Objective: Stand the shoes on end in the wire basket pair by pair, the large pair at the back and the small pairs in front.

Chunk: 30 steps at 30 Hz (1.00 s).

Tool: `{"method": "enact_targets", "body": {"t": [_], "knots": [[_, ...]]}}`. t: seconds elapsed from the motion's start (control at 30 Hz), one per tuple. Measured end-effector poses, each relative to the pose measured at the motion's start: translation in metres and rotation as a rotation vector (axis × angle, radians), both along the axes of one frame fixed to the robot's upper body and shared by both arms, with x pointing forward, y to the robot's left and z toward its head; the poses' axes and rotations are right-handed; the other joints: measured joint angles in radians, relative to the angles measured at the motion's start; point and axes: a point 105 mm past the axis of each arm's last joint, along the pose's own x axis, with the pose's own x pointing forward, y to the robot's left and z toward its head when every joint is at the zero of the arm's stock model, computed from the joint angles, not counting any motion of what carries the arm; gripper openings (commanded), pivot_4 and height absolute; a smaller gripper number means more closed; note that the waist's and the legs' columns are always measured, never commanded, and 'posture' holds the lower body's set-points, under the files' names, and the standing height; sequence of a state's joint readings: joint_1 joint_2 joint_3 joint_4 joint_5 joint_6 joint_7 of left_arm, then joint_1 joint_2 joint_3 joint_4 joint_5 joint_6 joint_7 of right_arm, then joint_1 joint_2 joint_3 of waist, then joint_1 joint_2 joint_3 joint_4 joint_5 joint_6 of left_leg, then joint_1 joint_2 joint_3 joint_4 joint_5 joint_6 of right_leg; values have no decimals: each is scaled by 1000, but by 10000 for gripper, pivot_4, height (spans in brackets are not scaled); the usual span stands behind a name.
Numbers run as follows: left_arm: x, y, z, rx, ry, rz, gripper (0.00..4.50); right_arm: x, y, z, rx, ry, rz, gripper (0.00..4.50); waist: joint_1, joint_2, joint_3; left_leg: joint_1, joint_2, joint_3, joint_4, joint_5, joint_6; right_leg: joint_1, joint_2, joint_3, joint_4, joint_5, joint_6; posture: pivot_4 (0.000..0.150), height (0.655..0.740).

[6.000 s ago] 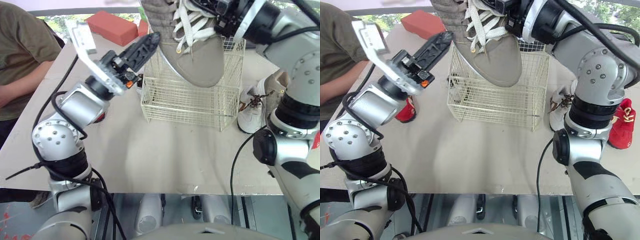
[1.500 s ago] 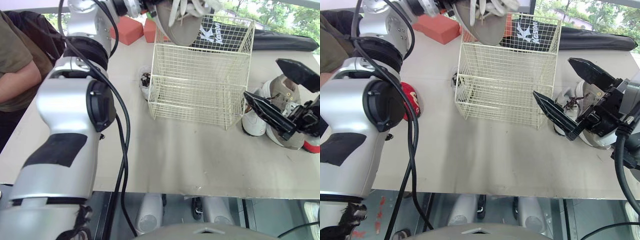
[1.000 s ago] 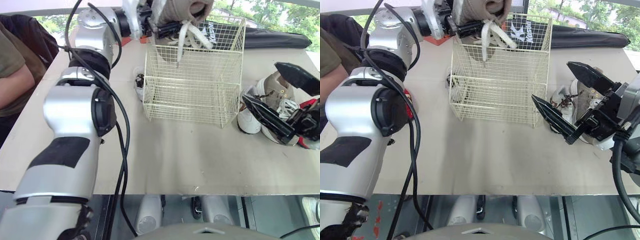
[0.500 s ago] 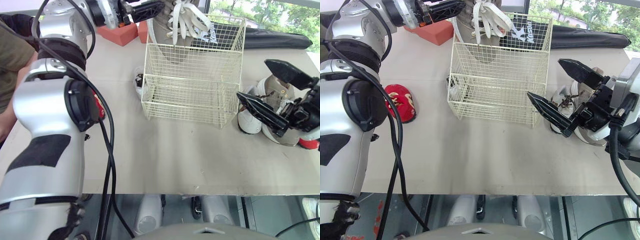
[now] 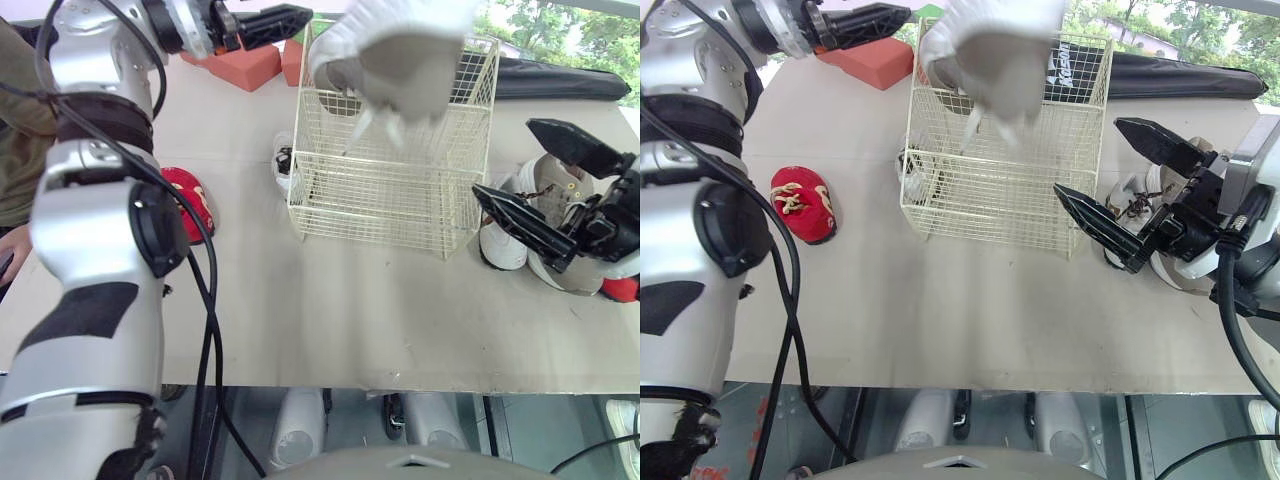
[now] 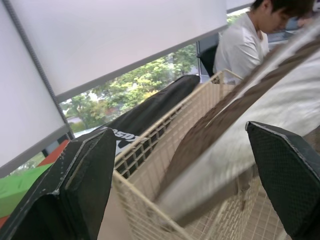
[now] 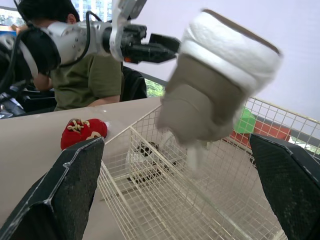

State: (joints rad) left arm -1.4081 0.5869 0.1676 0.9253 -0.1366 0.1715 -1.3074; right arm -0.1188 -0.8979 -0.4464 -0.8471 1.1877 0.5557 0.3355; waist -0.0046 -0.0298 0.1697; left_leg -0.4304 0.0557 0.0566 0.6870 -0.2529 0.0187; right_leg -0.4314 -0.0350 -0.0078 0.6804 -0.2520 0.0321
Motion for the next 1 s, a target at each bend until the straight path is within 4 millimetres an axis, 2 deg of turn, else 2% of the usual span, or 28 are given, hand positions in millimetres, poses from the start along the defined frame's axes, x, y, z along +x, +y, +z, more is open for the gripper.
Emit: {"method": "enact_targets", "body": {"t": [0.07, 0.17, 0.23, 0.37, 0.43, 0.53, 0.6, 0.73, 0.9, 1.0], "knots": [[-5, -8, -16, 4, 34, -35, 44716, 1, 1, 0, -3, 1, 2, 45000, -2, 0, 0, 0, 0, 0, 0, 1, -2, 0, 0, 0, 0, 0, 0, 1500, 7400], [-16, -16, -25, 21, 22, -85, 44716, 2, 2, -1, -4, 5, 8, 45000, -6, 0, 0, 0, 0, -4, 0, 2, -3, 0, 0, 0, 0, 0, 0, 1500, 7400], [-27, -22, -25, 56, -48, -109, 44716, 3, 1, -1, -2, 9, 6, 45000, -6, 0, 0, 0, 0, -5, 0, 2, -3, 0, 0, 0, 0, 0, 0, 1500, 7400], [-40, -47, -26, 68, -204, -122, 44716, 5, 1, -2, -2, 15, 6, 45000, 6, 0, 0, 0, -1, -7, 1, 0, -1, 1, 0, 0, 0, 0, 0, 1500, 7400], [-49, -56, -32, 80, -359, -72, 44716, 5, 0, -2, -1, 16, 5, 45000, 9, 1, -1, 2, -1, -7, 1, 0, 0, 3, 0, 1, 0, 0, 0, 1500, 7400], [-48, -65, -52, 145, -479, 6, 44716, 5, 1, -2, 0, 18, 8, 45000, 13, 1, -1, 3, -1, -7, 1, 0, 0, 4, 0, 1, 0, 0, 0, 1500, 7400], [-48, -68, -58, 183, -563, 54, 44716, 4, 1, -2, 1, 19, 9, 45000, 17, 1, -1, 3, -1, -7, 1, 0, 1, 4, 0, 1, 0, 1, 0, 1500, 7400], [-48, -78, -54, 210, -723, 114, 44716, 4, 1, -1, -3, 19, 12, 45000, 21, 1, -1, 3, -2, -7, 1, -1, 1, 5, 0, 0, -1, 1, 0, 1500, 7400], [-36, -80, -47, 196, -786, 202, 44716, 4, 1, -1, -5, 18, 12, 45000, 19, 1, -1, 3, -2, -7, 1, -1, 1, 5, 0, -1, -1, 1, 1, 1500, 7400], [-35, -84, -50, 209, -813, 203, 31639, 4, 1, -1, -3, 18, 8, 45000, 19, 1, -1, 3, -2, -7, 1, -1, 1, 5, 0, -1, -1, 1, 1, 1500, 7400]]}}
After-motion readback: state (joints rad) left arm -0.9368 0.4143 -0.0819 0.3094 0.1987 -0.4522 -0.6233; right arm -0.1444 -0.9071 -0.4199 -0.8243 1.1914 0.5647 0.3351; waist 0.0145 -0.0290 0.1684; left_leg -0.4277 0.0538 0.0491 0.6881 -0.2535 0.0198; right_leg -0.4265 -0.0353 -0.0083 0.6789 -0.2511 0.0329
